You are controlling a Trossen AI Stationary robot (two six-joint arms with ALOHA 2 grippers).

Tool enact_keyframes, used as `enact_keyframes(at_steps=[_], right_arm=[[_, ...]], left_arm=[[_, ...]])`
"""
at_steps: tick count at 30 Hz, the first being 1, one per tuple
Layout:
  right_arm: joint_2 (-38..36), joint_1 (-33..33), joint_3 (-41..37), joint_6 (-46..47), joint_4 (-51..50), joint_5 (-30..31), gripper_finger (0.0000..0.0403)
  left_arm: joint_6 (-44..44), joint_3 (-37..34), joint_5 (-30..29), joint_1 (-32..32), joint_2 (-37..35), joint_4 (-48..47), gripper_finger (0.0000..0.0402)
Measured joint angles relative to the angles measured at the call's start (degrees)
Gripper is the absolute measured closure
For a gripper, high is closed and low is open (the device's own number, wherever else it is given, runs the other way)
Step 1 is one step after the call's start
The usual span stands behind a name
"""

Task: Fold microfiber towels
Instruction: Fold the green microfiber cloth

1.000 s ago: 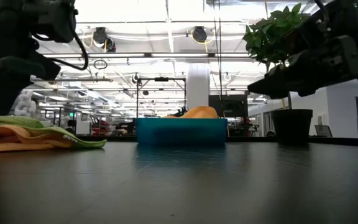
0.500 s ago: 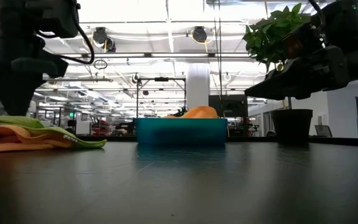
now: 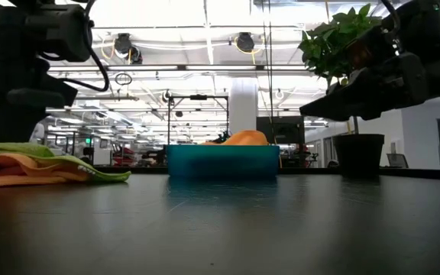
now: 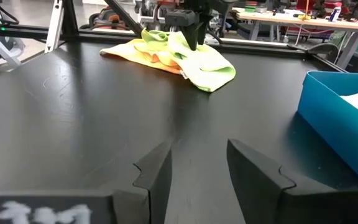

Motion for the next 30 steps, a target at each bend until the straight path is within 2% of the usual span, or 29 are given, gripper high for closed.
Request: enact_keyframes(at_steps=[8,11,14,19,20,26,30], right_arm=[[0.0,0.0,0.0,0.5,1.4,0.0,0.0259],[0.0,0.0,0.0,0.9,1.5,0.0,0.0259],[0.0,0.0,0.0,0.9,1.5,0.0,0.0259],[0.0,0.0,0.0,1.6,1.5,0.0,0.0259],[0.0,0.0,0.0,1.9,1.5,0.0,0.0259],[0.0,0.0,0.0,1.5,2.7,0.0,0.0259],[0.0,0.0,0.0,-0.2,6.1,-1.5,0.0259]], left_arm=[[1.1,0.0,1.5,0.0,0.0,-1.3,0.022],[1.5,0.0,1.5,0.0,0.0,-1.3,0.0236],[1.8,0.0,1.5,0.0,0.0,-1.3,0.0278],[4.1,0.1,1.7,0.0,0.0,-1.5,0.0379],[4.6,0.3,2.1,0.0,0.0,-1.6,0.0389],[7.5,5.2,3.0,0.0,0.0,-1.2,0.0395],[10.4,11.0,-1.3,0.0,0.0,1.0,0.0395]])
